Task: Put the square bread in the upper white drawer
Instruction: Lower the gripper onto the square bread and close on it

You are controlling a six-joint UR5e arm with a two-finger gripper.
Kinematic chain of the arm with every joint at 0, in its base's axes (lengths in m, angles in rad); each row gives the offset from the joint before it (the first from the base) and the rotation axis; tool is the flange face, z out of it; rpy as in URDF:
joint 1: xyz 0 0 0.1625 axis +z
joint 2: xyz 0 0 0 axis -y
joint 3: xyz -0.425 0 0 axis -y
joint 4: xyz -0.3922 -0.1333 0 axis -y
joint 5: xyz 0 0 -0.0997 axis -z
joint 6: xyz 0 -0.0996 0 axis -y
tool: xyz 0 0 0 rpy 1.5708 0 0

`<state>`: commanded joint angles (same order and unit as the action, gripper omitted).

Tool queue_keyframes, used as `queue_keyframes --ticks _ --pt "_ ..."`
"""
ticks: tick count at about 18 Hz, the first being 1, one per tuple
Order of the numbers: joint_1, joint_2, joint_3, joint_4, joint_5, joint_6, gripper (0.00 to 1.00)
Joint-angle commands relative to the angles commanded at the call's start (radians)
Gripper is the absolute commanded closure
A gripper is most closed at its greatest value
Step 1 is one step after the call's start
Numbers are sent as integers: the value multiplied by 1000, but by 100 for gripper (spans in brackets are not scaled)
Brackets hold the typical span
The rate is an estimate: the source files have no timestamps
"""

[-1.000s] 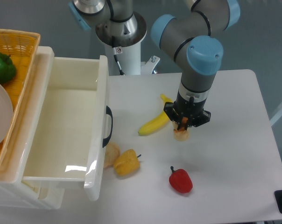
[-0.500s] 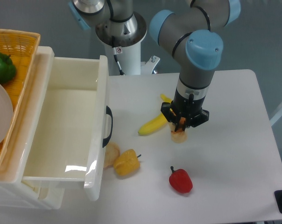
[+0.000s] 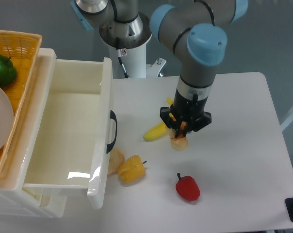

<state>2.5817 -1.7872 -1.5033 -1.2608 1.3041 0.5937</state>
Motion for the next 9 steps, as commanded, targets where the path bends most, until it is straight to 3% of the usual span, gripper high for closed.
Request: queue_keyframes --ticks 2,9 --pt "-3 29 3 -29 -19 -20 74" --pt "-6 94 18 -32 -107 -87 74"
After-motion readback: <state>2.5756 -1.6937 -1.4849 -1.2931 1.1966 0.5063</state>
